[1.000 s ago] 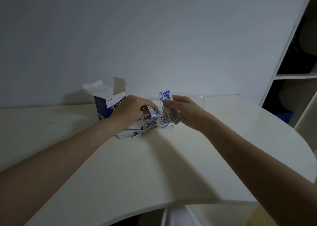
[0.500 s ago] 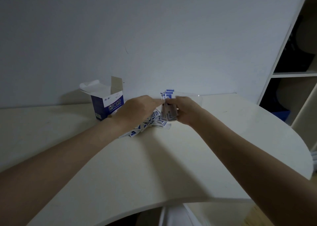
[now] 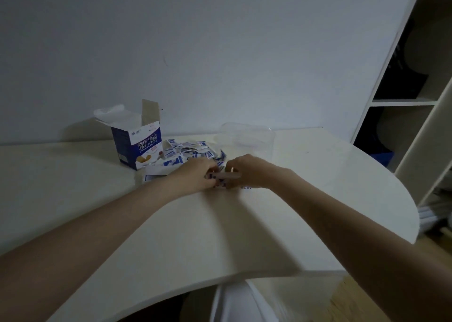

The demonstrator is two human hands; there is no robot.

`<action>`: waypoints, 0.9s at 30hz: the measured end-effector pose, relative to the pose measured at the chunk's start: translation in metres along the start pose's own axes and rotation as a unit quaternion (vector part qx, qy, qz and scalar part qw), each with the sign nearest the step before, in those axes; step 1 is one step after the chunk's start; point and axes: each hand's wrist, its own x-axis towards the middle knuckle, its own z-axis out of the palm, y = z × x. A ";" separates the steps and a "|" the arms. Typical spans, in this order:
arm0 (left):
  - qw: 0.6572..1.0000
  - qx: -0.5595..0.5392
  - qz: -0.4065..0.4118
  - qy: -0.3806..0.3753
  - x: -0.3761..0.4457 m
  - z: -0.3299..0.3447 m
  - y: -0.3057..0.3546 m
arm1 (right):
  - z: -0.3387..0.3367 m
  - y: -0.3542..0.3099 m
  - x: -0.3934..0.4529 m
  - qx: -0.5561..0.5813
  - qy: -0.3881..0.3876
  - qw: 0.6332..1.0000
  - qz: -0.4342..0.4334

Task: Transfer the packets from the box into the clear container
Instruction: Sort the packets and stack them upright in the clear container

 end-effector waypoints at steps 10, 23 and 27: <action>0.997 -0.069 -0.018 0.040 -0.003 -0.001 0.006 | -0.012 0.020 -0.013 0.023 -0.048 0.998 0.019; 0.997 0.078 0.001 -0.014 -0.004 0.000 0.005 | 0.004 0.009 -0.012 -0.147 0.036 0.985 -0.080; 0.999 0.000 0.012 0.030 0.000 -0.013 0.011 | 0.004 0.006 -0.005 -0.057 0.066 0.991 -0.098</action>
